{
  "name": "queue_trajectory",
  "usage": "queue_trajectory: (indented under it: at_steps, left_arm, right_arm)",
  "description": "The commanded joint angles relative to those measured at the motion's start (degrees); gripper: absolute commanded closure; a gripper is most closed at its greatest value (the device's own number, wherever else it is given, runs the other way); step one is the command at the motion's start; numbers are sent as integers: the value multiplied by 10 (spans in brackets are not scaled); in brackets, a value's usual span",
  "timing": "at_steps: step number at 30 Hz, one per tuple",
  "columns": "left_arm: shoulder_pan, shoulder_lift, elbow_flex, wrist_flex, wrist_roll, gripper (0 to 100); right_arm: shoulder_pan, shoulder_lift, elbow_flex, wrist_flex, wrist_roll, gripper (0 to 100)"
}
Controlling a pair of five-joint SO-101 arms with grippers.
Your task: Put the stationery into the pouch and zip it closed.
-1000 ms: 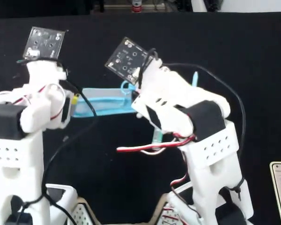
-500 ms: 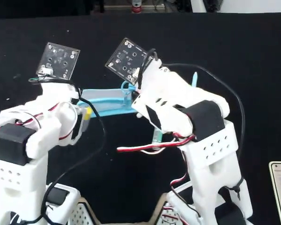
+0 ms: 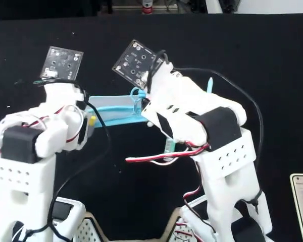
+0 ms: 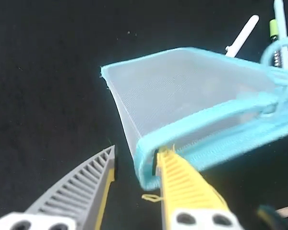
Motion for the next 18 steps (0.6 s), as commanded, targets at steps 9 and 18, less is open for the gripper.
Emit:
queue_trajectory:
  at_steps: [9, 18]
  left_arm:
    - [-9, -10, 92, -128, 6, 857]
    - [-10, -13, 63, -123, 77, 968]
  right_arm:
    - [10, 0, -29, -10, -2, 988]
    - [32, -4, -37, -21, -5, 988]
